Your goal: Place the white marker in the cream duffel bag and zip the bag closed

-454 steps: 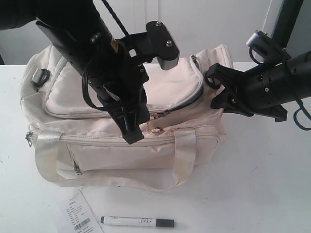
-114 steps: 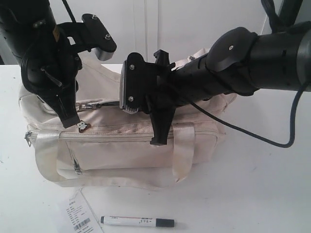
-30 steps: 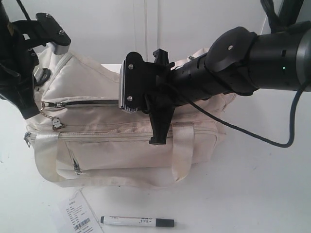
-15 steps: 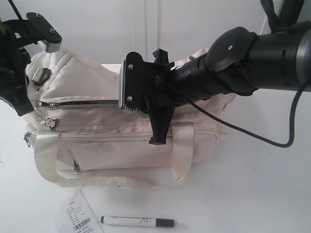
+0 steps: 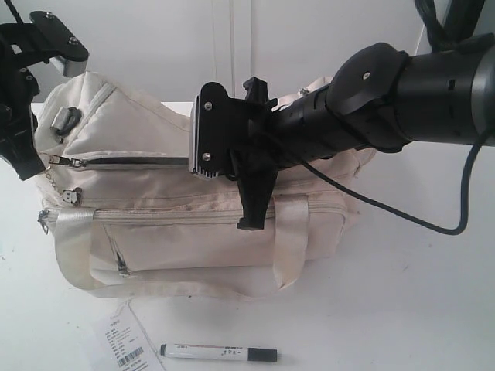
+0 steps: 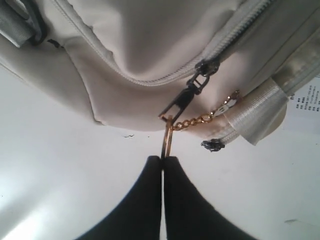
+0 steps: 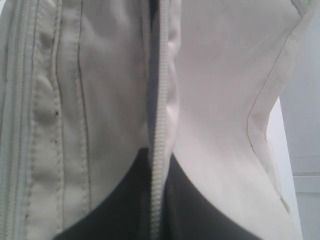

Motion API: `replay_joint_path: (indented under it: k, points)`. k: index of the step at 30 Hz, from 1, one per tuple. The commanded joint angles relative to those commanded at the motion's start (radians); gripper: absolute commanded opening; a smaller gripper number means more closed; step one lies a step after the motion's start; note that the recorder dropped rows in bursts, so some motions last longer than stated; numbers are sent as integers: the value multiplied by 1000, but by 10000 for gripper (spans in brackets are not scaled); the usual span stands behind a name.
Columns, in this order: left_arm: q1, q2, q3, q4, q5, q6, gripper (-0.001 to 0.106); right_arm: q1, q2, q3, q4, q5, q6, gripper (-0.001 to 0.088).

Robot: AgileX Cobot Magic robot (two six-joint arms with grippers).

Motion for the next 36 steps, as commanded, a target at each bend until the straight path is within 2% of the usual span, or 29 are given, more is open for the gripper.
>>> replay_joint_path:
  k: [8, 21, 28, 36]
  points:
    - [76, 0, 0, -24, -19, -2, 0, 0, 0, 0, 0, 0, 0, 0]
    - [146, 0, 0, -49, -73, -2, 0, 0, 0, 0, 0, 0, 0, 0]
    - [156, 0, 0, -56, -137, -7, 0, 0, 0, 0, 0, 0, 0, 0]
    - [156, 0, 4, -49, -143, -7, 0, 0, 0, 0, 0, 0, 0, 0]
